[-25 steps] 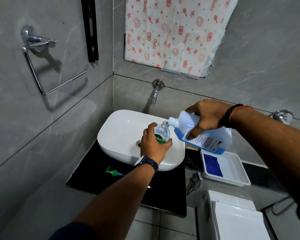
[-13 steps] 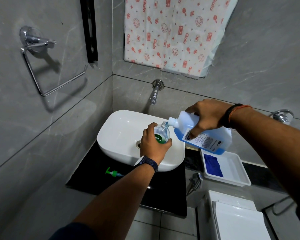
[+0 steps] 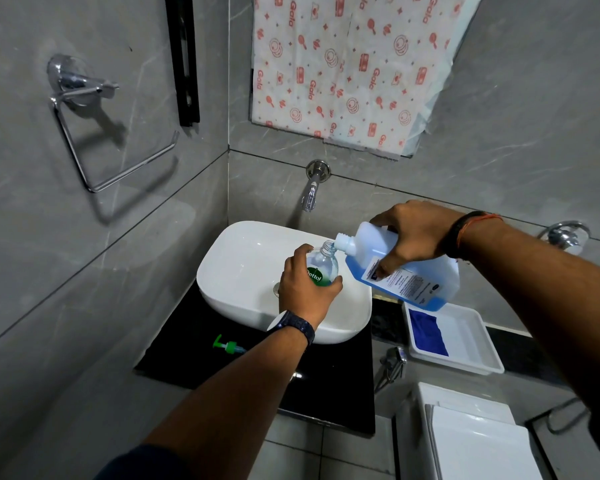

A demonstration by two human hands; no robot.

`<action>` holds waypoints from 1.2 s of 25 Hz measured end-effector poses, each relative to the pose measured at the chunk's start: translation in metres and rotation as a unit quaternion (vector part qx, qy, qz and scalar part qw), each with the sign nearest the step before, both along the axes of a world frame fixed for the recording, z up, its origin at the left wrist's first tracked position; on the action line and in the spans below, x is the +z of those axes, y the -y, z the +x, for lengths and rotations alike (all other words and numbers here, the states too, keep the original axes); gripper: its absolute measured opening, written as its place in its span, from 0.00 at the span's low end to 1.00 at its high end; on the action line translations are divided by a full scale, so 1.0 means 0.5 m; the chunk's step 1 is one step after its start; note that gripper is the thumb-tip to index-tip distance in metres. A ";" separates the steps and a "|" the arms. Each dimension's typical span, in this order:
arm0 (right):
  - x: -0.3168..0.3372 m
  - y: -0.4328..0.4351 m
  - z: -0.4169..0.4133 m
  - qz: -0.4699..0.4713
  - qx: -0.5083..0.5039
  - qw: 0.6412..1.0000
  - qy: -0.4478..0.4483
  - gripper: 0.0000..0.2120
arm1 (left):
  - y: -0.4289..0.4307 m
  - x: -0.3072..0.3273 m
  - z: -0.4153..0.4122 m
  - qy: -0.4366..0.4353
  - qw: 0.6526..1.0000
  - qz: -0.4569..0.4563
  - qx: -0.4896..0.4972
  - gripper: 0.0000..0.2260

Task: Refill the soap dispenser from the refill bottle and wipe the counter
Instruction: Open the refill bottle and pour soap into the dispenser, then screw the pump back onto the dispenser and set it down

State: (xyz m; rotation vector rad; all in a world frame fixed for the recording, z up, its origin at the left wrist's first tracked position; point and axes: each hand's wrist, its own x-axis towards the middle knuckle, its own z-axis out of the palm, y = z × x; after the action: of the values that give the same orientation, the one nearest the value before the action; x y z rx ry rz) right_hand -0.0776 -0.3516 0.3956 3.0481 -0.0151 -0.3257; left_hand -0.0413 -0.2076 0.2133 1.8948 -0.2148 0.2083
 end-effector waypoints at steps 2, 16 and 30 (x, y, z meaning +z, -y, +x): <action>-0.009 0.001 0.002 0.025 -0.002 1.000 0.014 0.36 | -0.002 0.006 0.002 0.000 1.000 -0.014 0.010 0.32; -0.302 -0.002 -0.017 0.387 -0.093 0.908 0.127 0.29 | -0.180 -0.089 0.076 -0.037 0.990 -0.069 0.118 0.29; -0.625 0.004 -0.069 0.447 -0.157 0.873 0.118 0.31 | -0.397 -0.349 0.131 -0.083 0.981 -0.038 0.169 0.29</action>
State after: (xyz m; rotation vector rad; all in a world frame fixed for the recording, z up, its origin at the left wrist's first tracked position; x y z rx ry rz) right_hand -0.1122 -0.3533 0.0830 3.9914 -0.5205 0.0719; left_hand 0.0240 -0.0090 0.0387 1.8524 0.2267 0.2812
